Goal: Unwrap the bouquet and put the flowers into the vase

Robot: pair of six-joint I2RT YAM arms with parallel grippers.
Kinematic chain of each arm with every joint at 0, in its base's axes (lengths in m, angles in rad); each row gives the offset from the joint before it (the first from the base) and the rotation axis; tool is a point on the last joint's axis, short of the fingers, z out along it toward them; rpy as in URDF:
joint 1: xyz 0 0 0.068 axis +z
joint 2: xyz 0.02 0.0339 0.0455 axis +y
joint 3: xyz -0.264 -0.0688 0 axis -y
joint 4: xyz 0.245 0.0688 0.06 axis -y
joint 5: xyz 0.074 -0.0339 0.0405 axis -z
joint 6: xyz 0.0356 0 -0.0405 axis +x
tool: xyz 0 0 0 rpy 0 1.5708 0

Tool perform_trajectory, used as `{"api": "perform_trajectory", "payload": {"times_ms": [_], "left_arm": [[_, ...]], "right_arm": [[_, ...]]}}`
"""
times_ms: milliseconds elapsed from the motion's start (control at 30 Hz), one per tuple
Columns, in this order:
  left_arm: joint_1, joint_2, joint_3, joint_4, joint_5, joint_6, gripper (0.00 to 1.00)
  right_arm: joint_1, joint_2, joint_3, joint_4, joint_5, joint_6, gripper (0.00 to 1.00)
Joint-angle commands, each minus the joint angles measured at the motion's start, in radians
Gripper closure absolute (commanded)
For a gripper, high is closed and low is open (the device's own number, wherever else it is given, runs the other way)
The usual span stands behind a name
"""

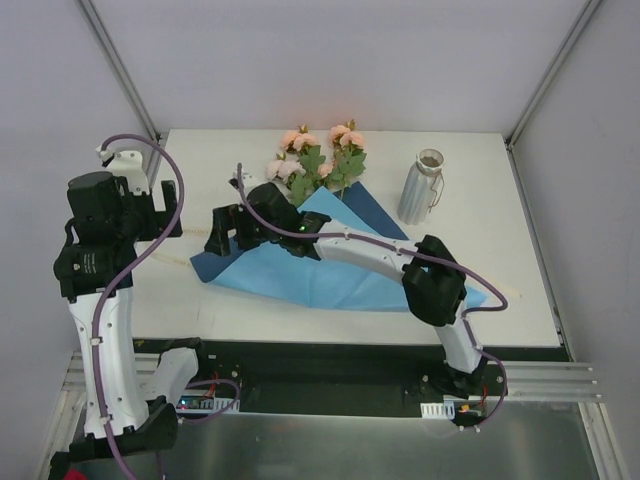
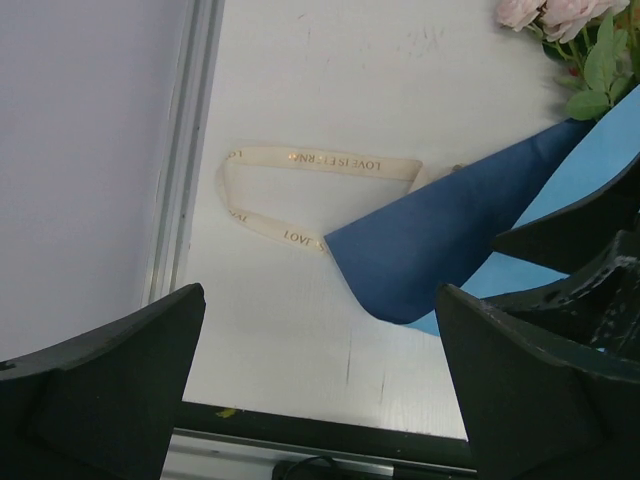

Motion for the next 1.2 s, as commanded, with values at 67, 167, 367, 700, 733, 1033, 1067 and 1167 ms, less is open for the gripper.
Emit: {"api": "perform_trajectory", "payload": {"times_ms": [67, 167, 367, 700, 733, 1033, 1067, 1167], "left_arm": [[-0.006, 0.013, 0.062, -0.034, 0.138, 0.032, 0.01], [-0.007, 0.059, 0.028, -0.084, 0.433, 0.103, 0.01], [-0.236, 0.347, -0.01, -0.111, 0.552, 0.18, 0.01], [-0.351, 0.83, 0.155, -0.009, 0.638, 0.262, 0.01], [-0.352, 0.858, 0.168, -0.009, 0.644, 0.279, 0.01], [-0.385, 1.128, 0.312, -0.008, 0.591, 0.318, 0.09], [-0.394, 1.139, 0.311, -0.008, 0.589, 0.321, 0.1], [-0.409, 1.163, 0.292, 0.009, 0.58, 0.319, 0.18]], "right_arm": [[-0.101, -0.261, -0.093, 0.079, 0.037, 0.017, 0.01], [-0.176, -0.395, -0.17, 0.01, 0.115, -0.027, 0.03], [-0.277, -0.661, -0.39, -0.143, 0.267, -0.172, 0.14], [-0.32, -0.952, -0.707, -0.145, 0.347, -0.172, 0.29], [-0.32, -0.963, -0.717, -0.145, 0.347, -0.166, 0.3], [-0.351, -1.03, -0.754, -0.151, 0.322, -0.159, 0.32], [-0.361, -1.036, -0.756, -0.151, 0.316, -0.158, 0.31], [-0.377, -1.043, -0.759, -0.148, 0.301, -0.152, 0.34]]}}
